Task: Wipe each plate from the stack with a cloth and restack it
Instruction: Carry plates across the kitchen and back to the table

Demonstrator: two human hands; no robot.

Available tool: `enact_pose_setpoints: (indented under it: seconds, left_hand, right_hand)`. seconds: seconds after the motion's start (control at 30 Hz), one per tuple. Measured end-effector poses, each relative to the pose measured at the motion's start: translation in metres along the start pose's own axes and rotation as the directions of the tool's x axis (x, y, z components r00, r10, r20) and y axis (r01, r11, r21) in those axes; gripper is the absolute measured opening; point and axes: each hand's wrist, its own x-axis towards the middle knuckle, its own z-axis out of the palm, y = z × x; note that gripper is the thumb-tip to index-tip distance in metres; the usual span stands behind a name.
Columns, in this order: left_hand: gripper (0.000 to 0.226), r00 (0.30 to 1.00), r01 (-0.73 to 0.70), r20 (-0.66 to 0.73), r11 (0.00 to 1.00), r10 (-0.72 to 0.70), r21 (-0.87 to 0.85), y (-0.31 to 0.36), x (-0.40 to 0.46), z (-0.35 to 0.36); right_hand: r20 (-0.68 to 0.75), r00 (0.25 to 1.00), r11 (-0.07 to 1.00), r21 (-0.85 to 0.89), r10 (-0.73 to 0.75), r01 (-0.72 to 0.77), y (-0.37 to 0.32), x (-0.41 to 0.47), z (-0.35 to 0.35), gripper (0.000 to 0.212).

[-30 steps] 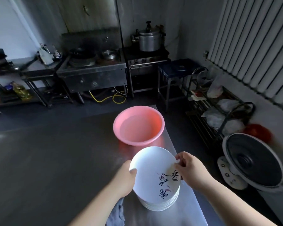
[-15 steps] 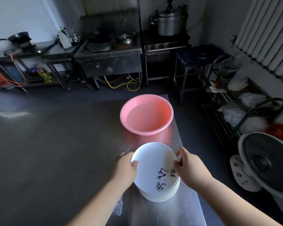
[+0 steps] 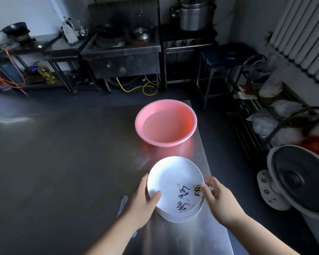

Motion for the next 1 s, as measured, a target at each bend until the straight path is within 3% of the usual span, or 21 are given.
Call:
enact_pose_setpoints:
  seconds: [0.1, 0.2, 0.37, 0.47, 0.67, 1.0]
  left_hand:
    - [0.035, 0.993, 0.009, -0.115, 0.984, 0.011, 0.176, -0.010, -0.013, 0.003]
    - [0.033, 0.983, -0.026, -0.176, 0.989, 0.051, 0.143, 0.000, -0.021, 0.003]
    - [0.014, 0.981, -0.034, -0.192, 0.997, 0.020, -0.069, 0.015, -0.021, 0.006]
    - [0.020, 0.979, -0.051, -0.200, 0.994, 0.031, -0.094, 0.010, -0.018, 0.008]
    - [0.018, 0.985, 0.011, -0.158, 0.949, -0.064, -0.315, 0.016, -0.018, 0.014]
    - [0.026, 0.981, -0.016, -0.184, 0.917, -0.063, -0.399, 0.030, -0.029, 0.016]
  right_hand:
    - [0.014, 1.000, 0.989, 0.145, 0.003, -0.005, 0.001, -0.009, 0.002, 0.028]
    - [-0.008, 1.000, 0.975, 0.220, -0.005, 0.006, 0.002, -0.012, 0.007, 0.027]
    - [-0.051, 0.998, 0.976, 0.216, 0.027, -0.016, 0.002, -0.012, 0.013, 0.018]
    - [-0.041, 0.997, 0.980, 0.195, 0.058, -0.049, -0.003, -0.008, 0.013, 0.023]
    - [0.003, 0.992, 0.976, 0.180, 0.122, -0.121, -0.002, -0.003, 0.011, 0.025]
    - [-0.011, 0.969, 0.904, 0.362, 0.246, -0.226, -0.014, -0.008, 0.015, 0.028]
